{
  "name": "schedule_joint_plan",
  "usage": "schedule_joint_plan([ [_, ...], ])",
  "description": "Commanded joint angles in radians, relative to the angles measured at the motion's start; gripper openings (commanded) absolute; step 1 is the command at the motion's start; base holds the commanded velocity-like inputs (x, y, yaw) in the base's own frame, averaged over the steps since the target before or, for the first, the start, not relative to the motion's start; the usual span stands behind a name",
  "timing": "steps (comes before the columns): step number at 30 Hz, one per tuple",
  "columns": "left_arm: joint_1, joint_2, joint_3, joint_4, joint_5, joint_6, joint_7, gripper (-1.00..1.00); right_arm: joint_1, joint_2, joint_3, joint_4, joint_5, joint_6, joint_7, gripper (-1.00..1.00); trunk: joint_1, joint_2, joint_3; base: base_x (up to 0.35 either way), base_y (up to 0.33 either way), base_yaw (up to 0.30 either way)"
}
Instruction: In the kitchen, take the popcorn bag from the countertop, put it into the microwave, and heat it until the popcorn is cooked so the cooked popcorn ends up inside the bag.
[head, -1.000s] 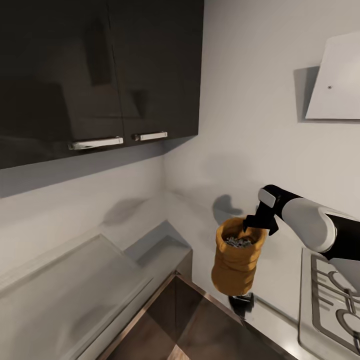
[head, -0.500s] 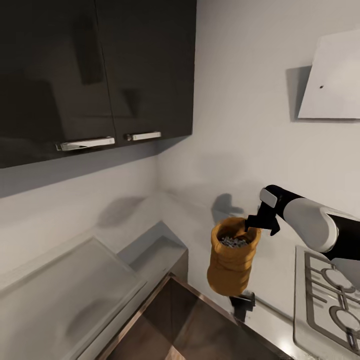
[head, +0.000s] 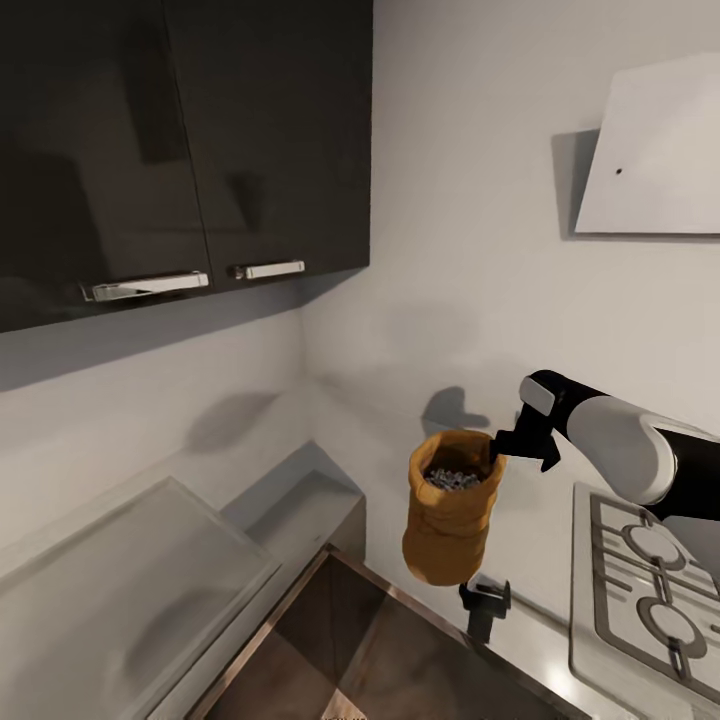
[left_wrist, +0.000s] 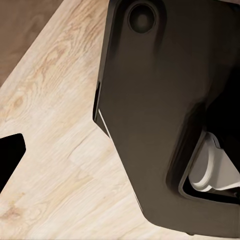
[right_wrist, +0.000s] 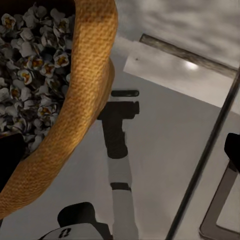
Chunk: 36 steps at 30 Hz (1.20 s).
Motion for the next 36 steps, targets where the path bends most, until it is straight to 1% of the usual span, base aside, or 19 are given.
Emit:
schedule_joint_plan([
  [1, 0.000, 0.000, 0.004, -0.001, 0.001, -0.001, -0.001, 1.00, -0.001, 0.000, -0.008, 0.002, 0.002, 0.000, -0.007, 1.00, 0.000, -0.001, -0.001, 0.000, 0.000, 0.000],
  [15, 0.000, 0.000, 0.004, -0.001, 0.001, -0.002, -0.001, 1.00, -0.001, 0.000, -0.008, 0.002, 0.002, 0.000, -0.007, 1.00, 0.000, -0.001, -0.002, 0.017, 0.036, 0.001],
  [21, 0.000, 0.000, 0.004, -0.001, 0.001, -0.002, -0.001, 1.00, -0.001, 0.000, -0.008, 0.002, 0.002, 0.000, -0.007, 1.00, 0.000, -0.001, -0.004, 0.001, 0.001, 0.127],
  [36, 0.000, 0.000, 0.004, -0.001, 0.001, -0.002, 0.000, 1.00, -0.001, 0.000, -0.009, 0.002, 0.002, 0.000, -0.007, 1.00, 0.000, -0.001, -0.026, 0.000, 0.000, 0.005],
])
